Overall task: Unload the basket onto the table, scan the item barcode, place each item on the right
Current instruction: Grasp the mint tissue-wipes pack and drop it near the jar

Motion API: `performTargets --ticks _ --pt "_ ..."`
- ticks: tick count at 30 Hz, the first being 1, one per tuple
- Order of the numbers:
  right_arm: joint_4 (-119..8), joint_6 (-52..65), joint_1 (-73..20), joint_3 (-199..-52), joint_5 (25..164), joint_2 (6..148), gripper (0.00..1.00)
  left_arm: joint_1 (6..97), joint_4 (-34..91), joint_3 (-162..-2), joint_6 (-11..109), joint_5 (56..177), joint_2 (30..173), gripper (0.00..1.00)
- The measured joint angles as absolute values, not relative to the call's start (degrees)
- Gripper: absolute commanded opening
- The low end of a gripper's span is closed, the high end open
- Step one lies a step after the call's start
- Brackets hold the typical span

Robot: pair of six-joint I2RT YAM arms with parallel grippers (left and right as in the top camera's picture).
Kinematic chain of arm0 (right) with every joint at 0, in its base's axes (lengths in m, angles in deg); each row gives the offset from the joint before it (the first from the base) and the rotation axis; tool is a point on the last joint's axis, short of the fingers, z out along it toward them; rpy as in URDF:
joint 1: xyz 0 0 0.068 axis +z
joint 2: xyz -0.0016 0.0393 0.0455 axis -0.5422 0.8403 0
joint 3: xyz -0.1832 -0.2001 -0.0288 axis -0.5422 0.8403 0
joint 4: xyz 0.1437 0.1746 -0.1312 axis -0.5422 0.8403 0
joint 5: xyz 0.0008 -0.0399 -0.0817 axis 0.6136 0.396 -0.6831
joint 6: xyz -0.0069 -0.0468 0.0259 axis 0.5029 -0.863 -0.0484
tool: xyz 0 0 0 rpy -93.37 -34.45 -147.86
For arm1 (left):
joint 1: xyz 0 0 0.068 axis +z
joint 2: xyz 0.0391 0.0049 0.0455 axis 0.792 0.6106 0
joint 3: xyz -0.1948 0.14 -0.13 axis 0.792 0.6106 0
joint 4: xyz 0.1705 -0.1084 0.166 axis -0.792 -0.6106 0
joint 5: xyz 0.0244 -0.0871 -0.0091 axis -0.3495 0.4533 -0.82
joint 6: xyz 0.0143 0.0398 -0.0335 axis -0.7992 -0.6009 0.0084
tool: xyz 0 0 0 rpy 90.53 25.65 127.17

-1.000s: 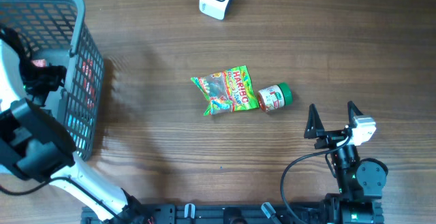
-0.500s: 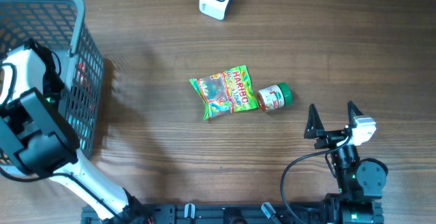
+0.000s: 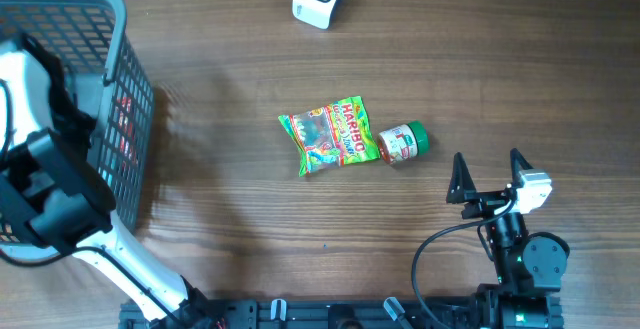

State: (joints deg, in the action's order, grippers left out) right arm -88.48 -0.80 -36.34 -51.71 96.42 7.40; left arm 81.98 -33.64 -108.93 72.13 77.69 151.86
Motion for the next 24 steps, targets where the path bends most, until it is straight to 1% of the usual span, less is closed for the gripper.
performTargets --ticks 2,5,9,11,12,14,17,19,22,24 --pt "-88.46 -0.8 -36.34 -51.71 96.42 7.38 1.0 82.57 -33.45 -124.06 68.9 80.16 151.42 0.04" --pt "-88.48 -0.78 -36.34 -51.71 96.42 7.38 1.0 82.92 -33.9 -138.13 66.54 85.28 146.28 0.04" --pt "-88.48 -0.8 -36.34 -51.71 96.42 7.38 1.0 82.32 -33.34 -143.58 65.9 93.85 135.16 0.04" --pt "-88.48 -0.8 -36.34 -51.71 96.42 7.38 1.0 79.37 -32.48 -144.25 65.68 98.11 128.84 0.04" --pt "-88.46 -0.8 -36.34 -51.71 96.42 7.38 1.0 75.94 -31.35 -144.43 65.62 99.33 126.11 0.04" --pt "-88.48 -0.8 -36.34 -51.71 96.42 7.38 1.0 64.73 -28.27 -144.6 65.44 100.56 123.42 0.04" --pt "-88.51 -0.8 -36.34 -51.71 96.42 7.38 1.0 49.28 -25.31 -144.6 65.25 99.51 124.23 0.04" --pt "-88.46 -0.78 -36.34 -51.71 96.42 7.38 1.0 38.5 -23.7 -144.6 65.22 96.71 127.36 0.04" --pt "-88.46 -0.8 -36.34 -51.71 96.42 7.36 1.0 28.12 -20.44 -144.58 65.22 92.99 134.9 0.04" --pt "-88.46 -0.8 -36.34 -51.71 96.42 7.36 1.0 23.51 -16.18 -144.56 65.22 91.53 141.93 0.04"
